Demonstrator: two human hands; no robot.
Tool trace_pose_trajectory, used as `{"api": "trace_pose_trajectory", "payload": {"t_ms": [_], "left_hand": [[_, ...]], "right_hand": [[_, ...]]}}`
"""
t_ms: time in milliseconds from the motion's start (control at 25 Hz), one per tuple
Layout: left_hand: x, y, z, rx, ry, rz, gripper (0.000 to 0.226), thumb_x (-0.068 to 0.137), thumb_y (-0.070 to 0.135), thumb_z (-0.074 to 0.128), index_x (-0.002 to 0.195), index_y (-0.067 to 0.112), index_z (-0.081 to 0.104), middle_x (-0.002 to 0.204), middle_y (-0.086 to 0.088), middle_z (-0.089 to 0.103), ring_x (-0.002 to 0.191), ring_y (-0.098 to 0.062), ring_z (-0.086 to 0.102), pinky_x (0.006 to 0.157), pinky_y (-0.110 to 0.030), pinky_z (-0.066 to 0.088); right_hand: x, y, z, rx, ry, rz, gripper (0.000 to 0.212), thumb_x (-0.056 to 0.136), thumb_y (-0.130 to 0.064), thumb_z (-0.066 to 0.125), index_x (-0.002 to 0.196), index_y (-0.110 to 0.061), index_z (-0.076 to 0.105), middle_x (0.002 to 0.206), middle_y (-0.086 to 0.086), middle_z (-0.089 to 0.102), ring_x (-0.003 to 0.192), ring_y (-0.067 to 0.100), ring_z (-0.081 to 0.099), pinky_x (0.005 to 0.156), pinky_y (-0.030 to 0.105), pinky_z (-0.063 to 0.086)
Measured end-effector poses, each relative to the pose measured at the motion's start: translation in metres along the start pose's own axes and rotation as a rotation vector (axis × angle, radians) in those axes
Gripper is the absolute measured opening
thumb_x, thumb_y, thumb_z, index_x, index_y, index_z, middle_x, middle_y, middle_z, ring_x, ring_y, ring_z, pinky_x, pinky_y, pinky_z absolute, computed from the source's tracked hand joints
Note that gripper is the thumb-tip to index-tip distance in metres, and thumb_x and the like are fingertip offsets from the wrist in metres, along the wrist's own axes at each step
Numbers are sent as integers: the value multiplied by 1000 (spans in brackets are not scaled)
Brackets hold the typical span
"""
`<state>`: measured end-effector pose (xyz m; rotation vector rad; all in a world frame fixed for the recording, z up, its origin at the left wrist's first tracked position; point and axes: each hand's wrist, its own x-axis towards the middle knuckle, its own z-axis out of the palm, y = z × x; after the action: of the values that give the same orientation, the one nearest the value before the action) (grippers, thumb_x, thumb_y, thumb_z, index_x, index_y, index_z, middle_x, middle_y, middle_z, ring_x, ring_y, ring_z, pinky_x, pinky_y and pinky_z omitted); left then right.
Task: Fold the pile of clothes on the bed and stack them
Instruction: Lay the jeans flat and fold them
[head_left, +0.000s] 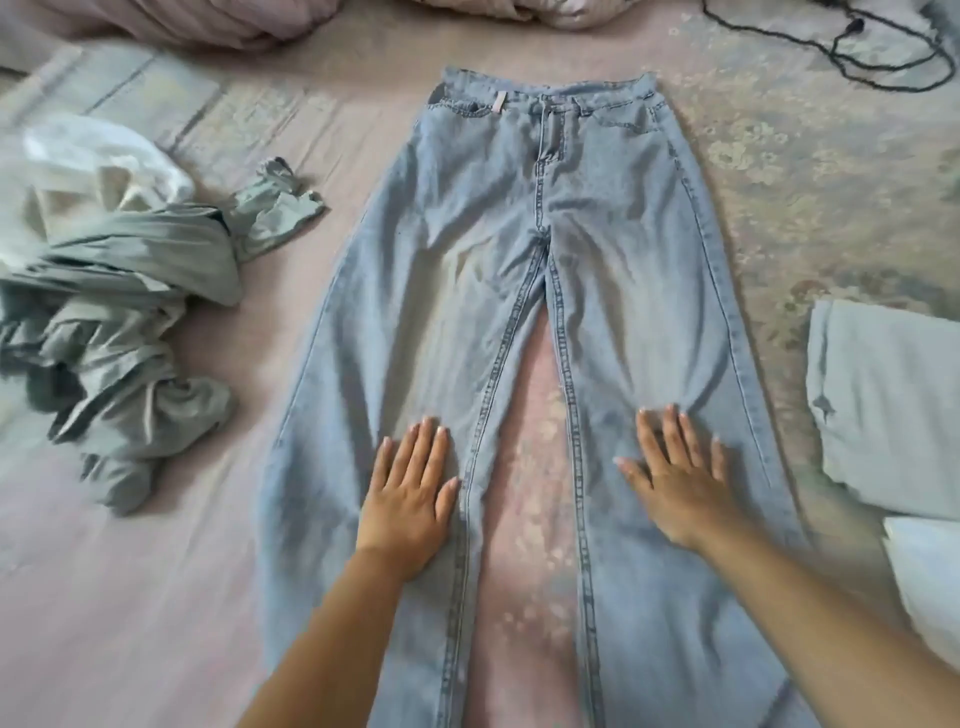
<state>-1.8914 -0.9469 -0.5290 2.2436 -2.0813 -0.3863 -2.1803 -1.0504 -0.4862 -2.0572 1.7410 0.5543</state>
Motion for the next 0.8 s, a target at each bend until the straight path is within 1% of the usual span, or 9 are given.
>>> {"api": "trace_pose_trajectory", "payload": {"t_ms": [80,160,320,400,480,560,680,760,800], "left_hand": [[-91,5,5,-13,-59,62,60,102,43,12,145,8,34,149,-10,38,140,-21,26,115,-41,14],[-174,1,2,3,-68,164,58,102,42,16,146,7,31,151,-10,35,142,-21,24,116,-40,16],[-294,-21,4,-35,9,219,70,96,50,35,146,0,31,153,-15,28,144,-25,23,117,-39,17],[-323,-38,9,-21,39,132,84,91,60,37,147,-2,23,153,-18,26,144,-30,20,117,-42,16],[-326,-56,16,4,54,112,92,87,64,39,150,1,15,159,-14,12,146,-28,12,117,-43,14],[-315,-66,16,39,95,178,94,83,59,48,152,10,8,161,-5,1,147,-25,7,117,-43,12],[-292,-71,6,90,118,291,108,65,43,80,150,17,18,155,-7,21,138,-31,31,112,-45,21],[-279,-77,1,125,140,330,104,60,33,87,145,15,31,147,-11,34,131,-32,41,109,-45,26],[-272,-81,0,127,172,335,96,60,30,87,141,14,37,144,-13,41,129,-32,45,108,-45,28]], "right_hand": [[-66,-26,38,-12,211,-208,73,95,-60,1,152,-15,7,159,12,11,147,16,-7,114,46,-2],[-133,-67,74,26,301,-400,64,98,-54,8,146,-15,26,153,11,24,147,17,-1,114,43,4],[-242,-137,150,-13,232,-721,74,87,-61,34,146,-16,33,153,12,31,145,23,16,112,41,15],[-270,-152,176,-92,213,-736,88,78,-72,39,147,-17,32,152,14,32,142,27,22,109,45,20],[-275,-162,185,-136,230,-697,102,68,-72,60,149,-18,29,150,15,35,140,29,24,113,51,25],[-271,-166,182,-124,238,-675,105,59,-58,79,146,-20,33,146,12,42,136,28,30,107,50,31],[-263,-158,174,-59,349,-709,89,64,-32,82,140,-22,37,143,11,47,128,28,47,100,49,44],[-260,-148,161,238,448,-632,73,70,-12,78,136,-20,46,130,13,53,106,21,58,89,31,53],[-260,-146,151,440,499,-535,62,73,-3,74,129,-20,55,120,12,55,97,14,56,84,17,49]]}}
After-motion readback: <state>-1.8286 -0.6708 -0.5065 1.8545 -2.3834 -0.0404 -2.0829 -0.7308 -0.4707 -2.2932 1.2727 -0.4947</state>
